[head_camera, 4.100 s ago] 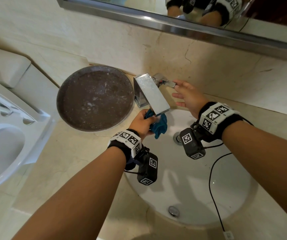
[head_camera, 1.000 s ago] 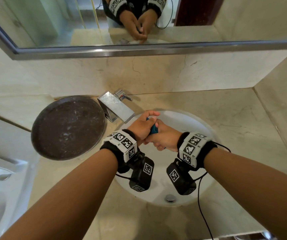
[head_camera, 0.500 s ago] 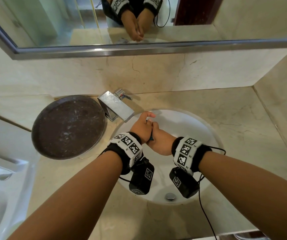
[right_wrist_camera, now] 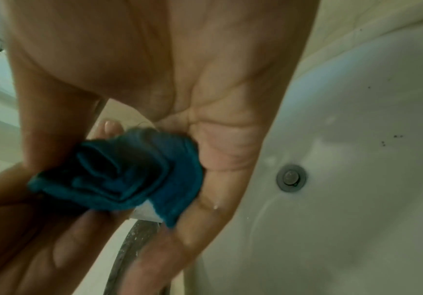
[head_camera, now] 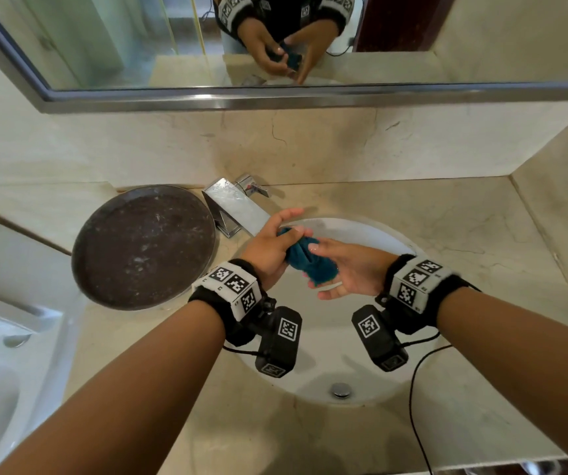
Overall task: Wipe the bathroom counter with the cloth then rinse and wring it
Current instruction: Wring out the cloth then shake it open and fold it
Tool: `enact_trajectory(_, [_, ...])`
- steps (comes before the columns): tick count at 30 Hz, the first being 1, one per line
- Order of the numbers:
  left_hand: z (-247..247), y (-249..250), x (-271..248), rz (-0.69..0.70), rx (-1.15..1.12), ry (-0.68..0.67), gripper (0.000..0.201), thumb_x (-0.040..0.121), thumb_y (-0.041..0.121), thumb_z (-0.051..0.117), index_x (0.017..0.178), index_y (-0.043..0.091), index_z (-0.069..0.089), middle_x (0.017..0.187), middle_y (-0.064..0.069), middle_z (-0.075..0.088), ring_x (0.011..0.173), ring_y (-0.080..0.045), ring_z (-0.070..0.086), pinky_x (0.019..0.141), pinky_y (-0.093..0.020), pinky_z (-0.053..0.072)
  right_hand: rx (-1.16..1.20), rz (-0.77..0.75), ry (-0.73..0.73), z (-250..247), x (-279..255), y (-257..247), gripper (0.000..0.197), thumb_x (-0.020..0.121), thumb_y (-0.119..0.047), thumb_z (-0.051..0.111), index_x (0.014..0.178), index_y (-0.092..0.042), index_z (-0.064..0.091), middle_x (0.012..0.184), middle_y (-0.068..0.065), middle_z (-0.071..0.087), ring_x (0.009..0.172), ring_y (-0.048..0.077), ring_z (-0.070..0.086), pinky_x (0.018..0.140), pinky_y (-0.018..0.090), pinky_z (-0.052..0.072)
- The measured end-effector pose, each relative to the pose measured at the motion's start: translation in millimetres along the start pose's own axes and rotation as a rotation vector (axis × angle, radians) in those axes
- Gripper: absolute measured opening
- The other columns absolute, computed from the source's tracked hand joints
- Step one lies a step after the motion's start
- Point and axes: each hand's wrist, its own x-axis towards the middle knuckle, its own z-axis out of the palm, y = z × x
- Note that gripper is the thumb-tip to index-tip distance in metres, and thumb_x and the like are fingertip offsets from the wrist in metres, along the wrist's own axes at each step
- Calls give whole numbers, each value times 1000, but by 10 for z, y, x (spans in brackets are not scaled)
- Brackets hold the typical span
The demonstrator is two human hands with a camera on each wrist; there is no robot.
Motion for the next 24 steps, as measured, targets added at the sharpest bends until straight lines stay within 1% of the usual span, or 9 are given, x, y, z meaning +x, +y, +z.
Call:
enact_trajectory(3, [66,62,-16,-8,-61,-88,31,95,1,44,123,13,46,97,-6,61,89,-15,60,77,-23,53,58,28,-71,63,-19,-15,47,81,-40,55,118,-12,51,105,11,60,90,23,64,74,31,56])
enact_trajectory(6, [113,95,-36,-36,-53,-148,26,96,5,44,119,16,49,107,-4,61,94,-15,60,81,-28,54,156,-29,-113,109,-3,-34,43,77,-27,59,114,-7,53,104,14,63,88,24,68,69,28,58])
enact_trajectory(9, [133,82,-58,-46,4,-190,23,93,1,47,113,13,51,118,-5,56,98,-15,59,82,-29,55,144,-82,-109,126,22,-85,27,81,-9,56,108,-8,56,99,14,64,84,23,68,65,23,57])
enact_trajectory(12, [134,46,-75,-37,126,-216,21,93,1,48,110,14,53,125,-7,51,102,-12,57,85,-27,53,40,-57,-116,144,43,-111,19,89,3,49,102,-8,57,94,13,63,83,20,65,62,19,56])
enact_trajectory(15, [119,47,-94,-46,143,-263,20,98,6,41,111,13,53,121,-4,56,107,-12,57,89,-28,52,21,-42,-106,152,48,-98,17,88,1,51,99,-8,59,92,10,64,82,18,65,62,17,55])
enact_trajectory(17, [124,75,-125,-62,107,-301,22,99,8,38,114,13,54,116,-2,60,107,-12,59,90,-27,53,85,-37,-121,151,31,-84,20,83,-4,56,101,-8,59,93,11,64,83,20,65,63,19,56])
enact_trajectory(20, [136,136,-172,-90,83,-345,26,100,11,35,123,10,50,111,-1,63,101,-10,63,81,-23,55,153,-15,-124,155,6,-84,23,77,-7,58,100,-8,60,89,12,66,79,21,67,59,19,56])
enact_trajectory(22, [127,164,-180,-123,94,-336,27,101,14,34,124,14,49,106,-1,63,89,-11,65,67,-21,55,125,-15,-92,178,17,-85,16,85,-1,55,95,-11,60,83,10,64,67,14,65,50,15,51])
enact_trajectory(24, [110,163,-162,-122,128,-297,26,102,18,35,120,21,53,95,2,63,76,-15,62,55,-23,50,55,-34,-76,212,49,-79,17,90,2,50,90,-13,57,76,9,60,52,5,55,42,10,40])
